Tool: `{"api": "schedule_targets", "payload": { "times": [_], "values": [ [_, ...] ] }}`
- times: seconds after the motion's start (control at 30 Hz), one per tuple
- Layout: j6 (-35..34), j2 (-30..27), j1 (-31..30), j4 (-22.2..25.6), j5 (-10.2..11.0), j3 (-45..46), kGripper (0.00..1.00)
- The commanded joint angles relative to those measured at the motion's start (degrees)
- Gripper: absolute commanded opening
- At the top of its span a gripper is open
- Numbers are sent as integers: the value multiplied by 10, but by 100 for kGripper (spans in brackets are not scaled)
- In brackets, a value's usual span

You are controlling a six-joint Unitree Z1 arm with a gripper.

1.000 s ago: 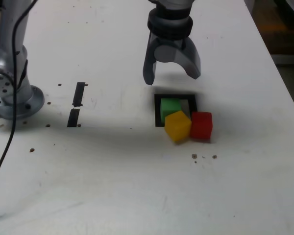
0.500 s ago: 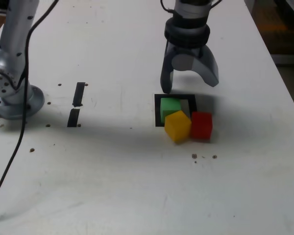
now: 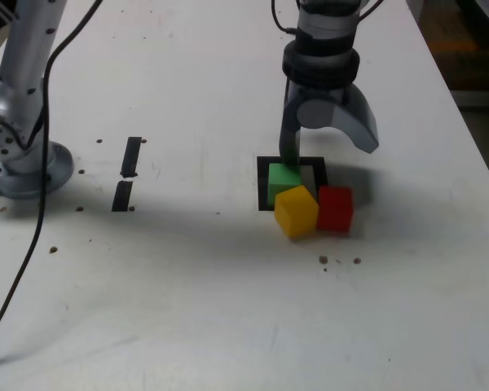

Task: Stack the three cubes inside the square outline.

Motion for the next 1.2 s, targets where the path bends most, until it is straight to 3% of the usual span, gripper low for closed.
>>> {"api": "schedule_targets", "payload": {
  "times": [0.0, 0.9, 1.17],
  "values": [
    [-6, 2, -4, -5, -6, 0, 97],
    [-87, 13, -93, -15, -43, -15, 97],
    [-96, 5, -114, -16, -71, 3, 97]
  ]
}}
